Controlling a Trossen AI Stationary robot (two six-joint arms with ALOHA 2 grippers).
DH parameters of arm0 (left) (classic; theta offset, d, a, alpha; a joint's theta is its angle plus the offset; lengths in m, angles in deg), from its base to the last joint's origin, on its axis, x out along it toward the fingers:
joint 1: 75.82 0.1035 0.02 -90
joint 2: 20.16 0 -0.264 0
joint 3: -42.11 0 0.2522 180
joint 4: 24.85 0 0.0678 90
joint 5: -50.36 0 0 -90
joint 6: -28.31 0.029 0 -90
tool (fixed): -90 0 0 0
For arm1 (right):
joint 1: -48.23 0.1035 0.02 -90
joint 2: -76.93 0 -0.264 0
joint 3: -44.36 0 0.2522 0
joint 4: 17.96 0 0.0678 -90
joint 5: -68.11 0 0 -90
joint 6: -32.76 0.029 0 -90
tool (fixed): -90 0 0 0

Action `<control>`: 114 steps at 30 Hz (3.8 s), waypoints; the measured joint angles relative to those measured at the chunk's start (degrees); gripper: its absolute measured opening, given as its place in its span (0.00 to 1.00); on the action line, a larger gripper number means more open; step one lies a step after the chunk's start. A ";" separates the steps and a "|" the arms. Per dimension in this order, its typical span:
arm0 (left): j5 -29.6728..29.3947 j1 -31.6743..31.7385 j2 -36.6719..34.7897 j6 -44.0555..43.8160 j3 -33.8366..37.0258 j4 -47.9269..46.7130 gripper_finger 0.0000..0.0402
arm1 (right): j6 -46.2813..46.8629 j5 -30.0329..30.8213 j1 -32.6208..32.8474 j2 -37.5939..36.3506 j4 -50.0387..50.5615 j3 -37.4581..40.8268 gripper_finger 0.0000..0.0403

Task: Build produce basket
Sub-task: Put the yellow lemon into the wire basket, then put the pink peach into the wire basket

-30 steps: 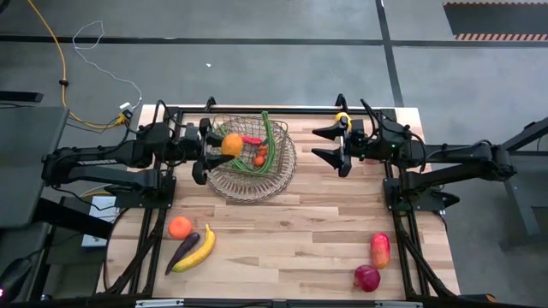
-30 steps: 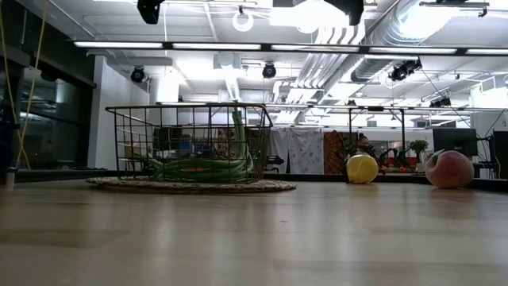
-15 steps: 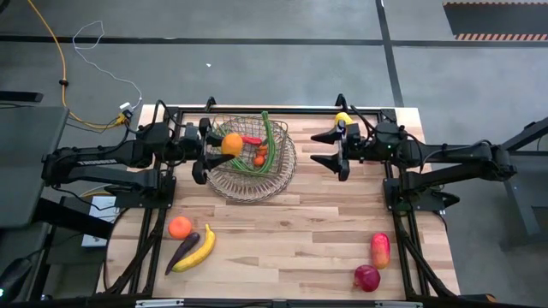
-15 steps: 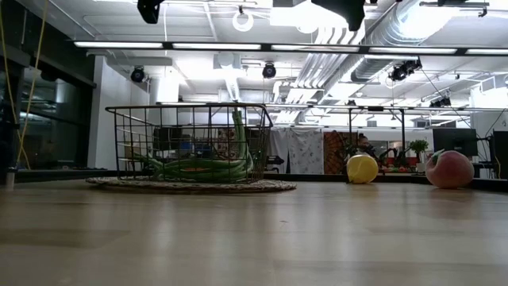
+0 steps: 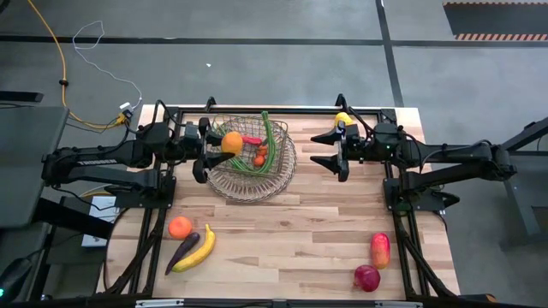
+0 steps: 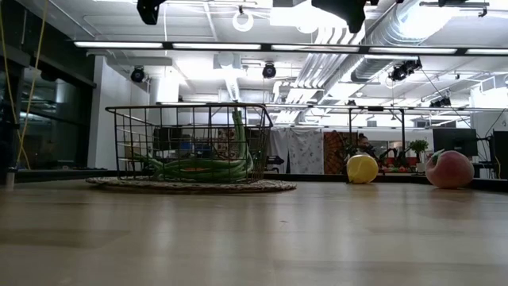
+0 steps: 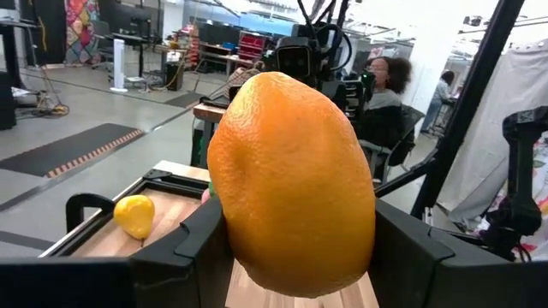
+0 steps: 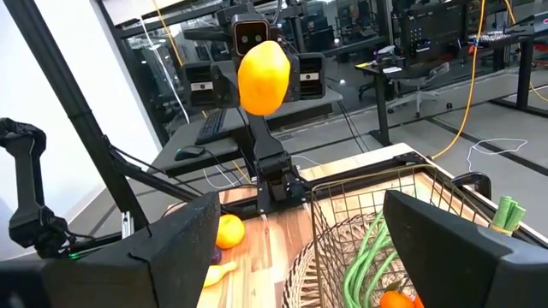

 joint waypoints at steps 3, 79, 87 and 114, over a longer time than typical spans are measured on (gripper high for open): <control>-1.44 0.01 0.00 -1.77 0.00 0.00 0.49 | 0.00 0.00 0.00 0.00 0.00 0.00 0.79; 0.91 19.41 39.00 -17.11 -25.11 -42.29 0.76 | 6.01 -0.59 0.00 0.02 2.62 0.00 0.79; -3.78 19.04 30.73 -17.57 -25.11 -42.04 0.76 | 6.03 -0.59 -0.02 0.02 2.62 0.00 0.79; 15.78 18.77 8.19 -13.55 -5.55 9.20 0.76 | 5.75 0.07 -0.06 0.02 2.59 0.00 0.79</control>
